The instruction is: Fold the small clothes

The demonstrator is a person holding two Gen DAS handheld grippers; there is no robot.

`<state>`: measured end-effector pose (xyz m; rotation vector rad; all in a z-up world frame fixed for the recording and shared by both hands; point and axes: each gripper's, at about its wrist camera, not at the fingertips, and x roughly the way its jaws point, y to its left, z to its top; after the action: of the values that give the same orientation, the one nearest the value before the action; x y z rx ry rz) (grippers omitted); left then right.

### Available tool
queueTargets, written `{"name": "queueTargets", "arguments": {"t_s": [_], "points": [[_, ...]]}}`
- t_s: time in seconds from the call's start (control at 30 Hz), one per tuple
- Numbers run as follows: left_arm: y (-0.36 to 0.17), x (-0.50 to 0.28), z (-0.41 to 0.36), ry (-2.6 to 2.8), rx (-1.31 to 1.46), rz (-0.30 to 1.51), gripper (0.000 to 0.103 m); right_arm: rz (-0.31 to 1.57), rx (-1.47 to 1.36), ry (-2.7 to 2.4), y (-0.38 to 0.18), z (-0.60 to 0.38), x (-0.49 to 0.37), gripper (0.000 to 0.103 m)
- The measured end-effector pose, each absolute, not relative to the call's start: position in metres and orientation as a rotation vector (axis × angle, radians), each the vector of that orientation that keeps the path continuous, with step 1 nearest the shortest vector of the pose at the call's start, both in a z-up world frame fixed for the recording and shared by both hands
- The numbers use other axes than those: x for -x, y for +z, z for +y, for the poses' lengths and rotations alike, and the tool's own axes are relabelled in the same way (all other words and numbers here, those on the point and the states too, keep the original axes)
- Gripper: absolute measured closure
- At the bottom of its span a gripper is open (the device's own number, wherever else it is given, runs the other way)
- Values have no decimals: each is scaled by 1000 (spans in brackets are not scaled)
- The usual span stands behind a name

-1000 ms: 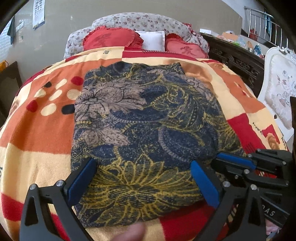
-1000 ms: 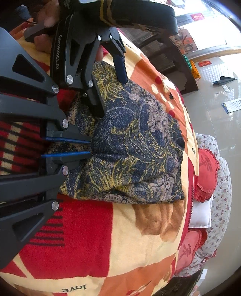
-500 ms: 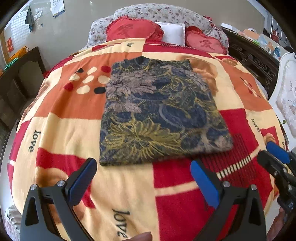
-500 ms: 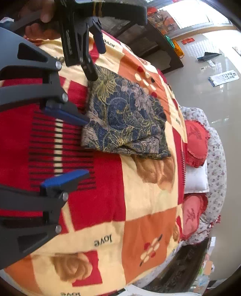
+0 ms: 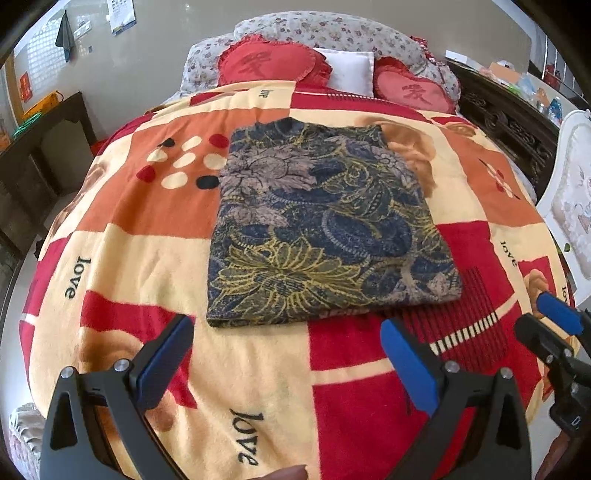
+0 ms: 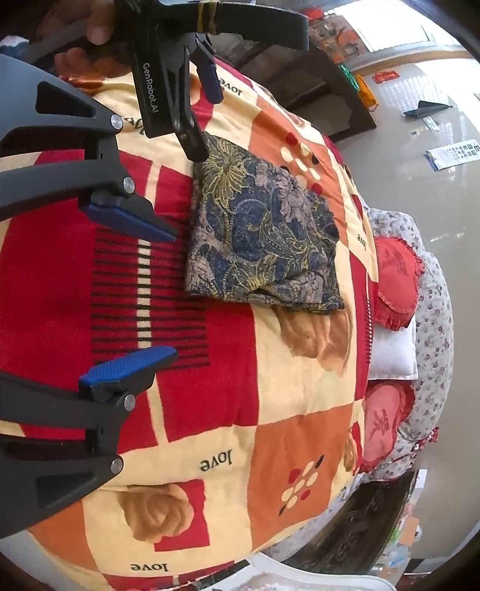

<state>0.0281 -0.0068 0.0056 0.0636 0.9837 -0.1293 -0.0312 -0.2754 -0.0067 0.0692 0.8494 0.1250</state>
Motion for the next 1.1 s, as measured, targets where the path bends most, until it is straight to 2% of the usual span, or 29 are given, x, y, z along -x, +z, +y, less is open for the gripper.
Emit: {"name": "queueTargets", "arguments": {"t_s": [0.27, 0.53, 1.1], "points": [[3, -30, -6, -126, -67, 990, 0, 844, -35, 120, 0, -270, 25, 32], [1, -29, -4, -106, -67, 999, 0, 896, 33, -100, 6, -264, 8, 32], [-1, -29, -13, -111, -76, 1002, 0, 844, 109, -309, 21, -285, 17, 32]]}}
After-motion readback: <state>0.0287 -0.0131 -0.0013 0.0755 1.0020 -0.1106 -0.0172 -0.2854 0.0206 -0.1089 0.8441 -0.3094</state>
